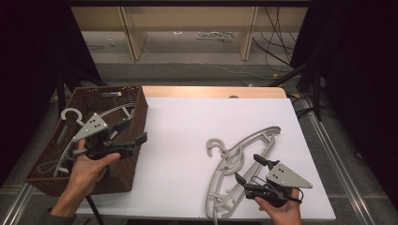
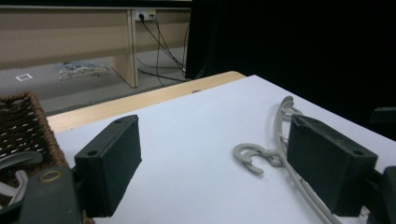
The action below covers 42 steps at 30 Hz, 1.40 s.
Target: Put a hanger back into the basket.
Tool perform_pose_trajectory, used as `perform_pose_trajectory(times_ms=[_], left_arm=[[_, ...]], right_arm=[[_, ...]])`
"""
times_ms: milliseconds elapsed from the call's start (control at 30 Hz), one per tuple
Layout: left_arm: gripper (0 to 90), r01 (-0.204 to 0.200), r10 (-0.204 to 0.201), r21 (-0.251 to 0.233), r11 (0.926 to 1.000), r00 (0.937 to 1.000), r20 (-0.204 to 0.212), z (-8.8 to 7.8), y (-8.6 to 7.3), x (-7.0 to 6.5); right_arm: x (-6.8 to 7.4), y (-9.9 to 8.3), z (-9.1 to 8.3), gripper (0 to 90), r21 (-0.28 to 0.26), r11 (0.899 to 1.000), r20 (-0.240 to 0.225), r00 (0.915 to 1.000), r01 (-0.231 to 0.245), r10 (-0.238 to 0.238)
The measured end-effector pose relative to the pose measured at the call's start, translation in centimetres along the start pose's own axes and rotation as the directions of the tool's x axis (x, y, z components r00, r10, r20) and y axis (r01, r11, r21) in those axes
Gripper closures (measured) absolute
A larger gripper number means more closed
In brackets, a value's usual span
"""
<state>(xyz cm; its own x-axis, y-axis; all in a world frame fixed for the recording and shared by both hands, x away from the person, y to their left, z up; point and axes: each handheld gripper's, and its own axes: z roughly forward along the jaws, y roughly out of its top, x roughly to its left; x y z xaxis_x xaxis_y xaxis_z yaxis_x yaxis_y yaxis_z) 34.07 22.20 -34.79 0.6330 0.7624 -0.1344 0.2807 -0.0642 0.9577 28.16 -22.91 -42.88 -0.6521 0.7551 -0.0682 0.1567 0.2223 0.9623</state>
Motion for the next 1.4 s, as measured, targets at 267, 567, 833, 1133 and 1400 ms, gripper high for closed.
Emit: perform_pose_trajectory(times_ms=[267, 567, 833, 1133, 1400], left_arm=[[17.7, -0.02, 0.019, 0.017, 0.9996, 0.9976, 0.067, 1.1, -1.5, -2.4], [18.4, -0.041, 0.034, 0.063, 0.9972, 0.9937, 0.107, 2.2, -2.7, -4.0], [18.3, -0.048, 0.033, 0.107, 0.9931, 0.9906, 0.133, 3.3, -3.8, -5.1], [18.4, -0.076, 0.048, 0.16, 0.9841, 0.9846, 0.168, 5.2, -4.7, -6.2], [19.5, -0.126, 0.08, 0.222, 0.9669, 0.9758, 0.204, 8.0, -5.1, -7.9]], right_arm=[[0.0, 0.0, 0.1, 16.9, 0.007, 1.0, -0.005, 1.0, -0.002, 0.002], [0.1, 0.1, 0.1, 16.9, 0.01, 1.0, -0.014, 0.9999, -0.01, 0.01], [0.1, 0.1, 0.0, 16.9, 0.007, 1.0, -0.021, 0.9997, -0.015, 0.015], [0.1, 0.0, 0.1, 16.9, -0.009, 1.0, -0.019, 0.9997, -0.012, 0.012], [0.1, 0.0, -0.2, 16.9, 0.015, 1.0, -0.004, 0.9999, -0.014, 0.014]])
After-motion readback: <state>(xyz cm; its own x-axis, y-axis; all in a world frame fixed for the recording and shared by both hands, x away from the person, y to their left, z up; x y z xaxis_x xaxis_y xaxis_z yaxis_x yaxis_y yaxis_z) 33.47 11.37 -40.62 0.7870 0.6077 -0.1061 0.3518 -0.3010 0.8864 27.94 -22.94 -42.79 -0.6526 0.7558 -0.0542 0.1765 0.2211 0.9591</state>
